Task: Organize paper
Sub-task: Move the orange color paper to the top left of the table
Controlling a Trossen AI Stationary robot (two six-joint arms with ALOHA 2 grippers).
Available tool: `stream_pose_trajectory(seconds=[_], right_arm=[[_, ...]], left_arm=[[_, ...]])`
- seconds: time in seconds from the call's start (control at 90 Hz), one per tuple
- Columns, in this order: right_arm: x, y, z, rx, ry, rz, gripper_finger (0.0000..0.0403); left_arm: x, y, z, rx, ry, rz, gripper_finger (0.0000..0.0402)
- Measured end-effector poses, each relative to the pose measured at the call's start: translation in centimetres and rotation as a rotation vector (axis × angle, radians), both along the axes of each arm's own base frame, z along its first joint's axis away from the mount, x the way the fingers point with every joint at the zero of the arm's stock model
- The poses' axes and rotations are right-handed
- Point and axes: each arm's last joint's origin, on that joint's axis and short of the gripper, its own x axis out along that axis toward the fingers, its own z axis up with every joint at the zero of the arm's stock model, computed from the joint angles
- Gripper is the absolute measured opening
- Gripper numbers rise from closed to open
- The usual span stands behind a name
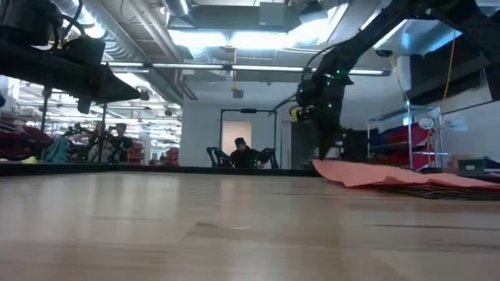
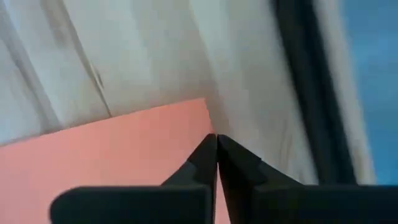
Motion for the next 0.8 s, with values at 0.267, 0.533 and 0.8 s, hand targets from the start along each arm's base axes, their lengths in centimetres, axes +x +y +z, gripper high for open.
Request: stream_pose_trajectory(seconds=[0.267,0.533,0.8], right_arm=[[3.1,0.3,2.6,-0.042,-0.184,-0.039,0.0],[7.3,2.6,3.2,-0.069,-0.348,-0.075,0.0],[9.6,4.0,2.8,-0.069,-0.411,-0.089,0.0]], left_arm=[[0.0,0.0,0.0,-0.004,-0.003,0.001,0.0],[0.0,0.0,0.0,-0.017,-0.013,0.003,0.0],[0.1,-0.1,0.0,-0.018,-0.017,-0.025,0.0]])
